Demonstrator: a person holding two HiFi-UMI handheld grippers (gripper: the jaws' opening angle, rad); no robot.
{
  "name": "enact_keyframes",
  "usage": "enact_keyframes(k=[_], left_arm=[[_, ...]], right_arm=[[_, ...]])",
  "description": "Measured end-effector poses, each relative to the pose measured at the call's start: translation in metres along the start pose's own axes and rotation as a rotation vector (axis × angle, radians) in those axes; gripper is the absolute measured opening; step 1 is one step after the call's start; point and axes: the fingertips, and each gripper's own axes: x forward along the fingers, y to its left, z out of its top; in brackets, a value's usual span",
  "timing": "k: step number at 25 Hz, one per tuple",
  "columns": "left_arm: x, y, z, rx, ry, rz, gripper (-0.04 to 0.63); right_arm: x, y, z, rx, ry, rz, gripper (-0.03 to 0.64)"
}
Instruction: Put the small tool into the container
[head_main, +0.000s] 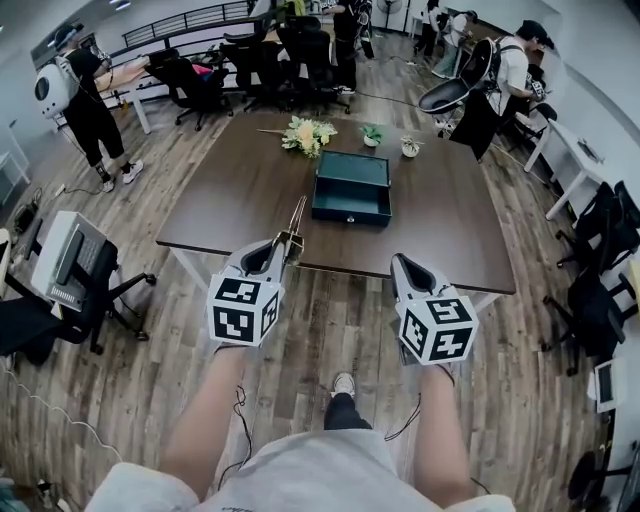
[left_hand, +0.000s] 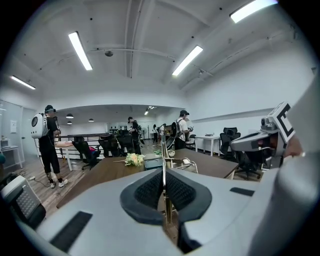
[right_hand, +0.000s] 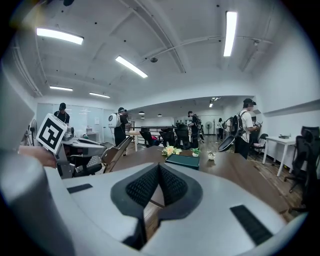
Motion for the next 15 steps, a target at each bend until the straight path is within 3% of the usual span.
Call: enact_keyframes(k=[15], left_arm=[[0.137, 0.011, 0.038, -0.003, 0.048, 0.06, 0.002]], right_arm=[[0.113, -0.105, 0.02, 0.024, 0.022, 0.06, 0.003]])
